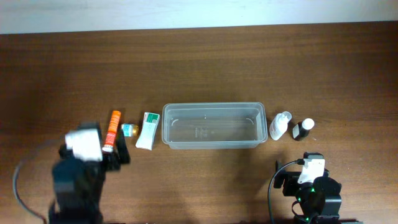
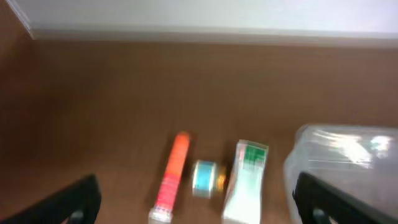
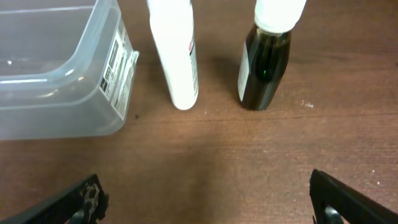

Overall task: Pack container
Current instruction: 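Reach the left gripper to the orange tube and grasp it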

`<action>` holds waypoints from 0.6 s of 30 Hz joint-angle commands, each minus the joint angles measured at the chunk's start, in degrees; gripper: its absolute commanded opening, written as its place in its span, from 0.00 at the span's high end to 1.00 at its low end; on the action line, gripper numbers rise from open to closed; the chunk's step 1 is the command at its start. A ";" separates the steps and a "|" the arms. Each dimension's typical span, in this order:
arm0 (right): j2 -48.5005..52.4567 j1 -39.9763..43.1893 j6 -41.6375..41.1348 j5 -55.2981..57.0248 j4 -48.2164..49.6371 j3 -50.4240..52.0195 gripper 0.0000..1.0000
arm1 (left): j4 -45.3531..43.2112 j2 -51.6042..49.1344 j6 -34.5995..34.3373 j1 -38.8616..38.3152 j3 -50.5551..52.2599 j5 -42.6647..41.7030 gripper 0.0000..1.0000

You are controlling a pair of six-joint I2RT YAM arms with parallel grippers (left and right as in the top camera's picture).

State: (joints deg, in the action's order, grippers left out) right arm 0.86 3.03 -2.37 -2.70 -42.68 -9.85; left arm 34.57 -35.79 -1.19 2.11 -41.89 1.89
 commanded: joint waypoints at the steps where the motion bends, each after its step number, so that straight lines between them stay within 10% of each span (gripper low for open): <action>1: -0.68 0.37 0.02 -0.09 -0.09 0.52 0.02 | 5.49 -20.55 -0.50 4.61 -13.64 -0.48 0.00; 9: -0.66 0.37 0.02 -0.09 -0.09 0.52 0.01 | 18.88 -48.17 -0.50 11.23 -36.59 -1.05 0.00; 18: -0.68 0.37 0.02 -0.09 -0.09 0.52 0.02 | 20.41 -60.81 17.44 10.80 -37.33 -6.56 0.07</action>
State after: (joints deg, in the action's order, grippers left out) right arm 0.69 3.03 -2.37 -2.70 -42.78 -9.85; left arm 54.76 -93.65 6.94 13.23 -78.43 -1.83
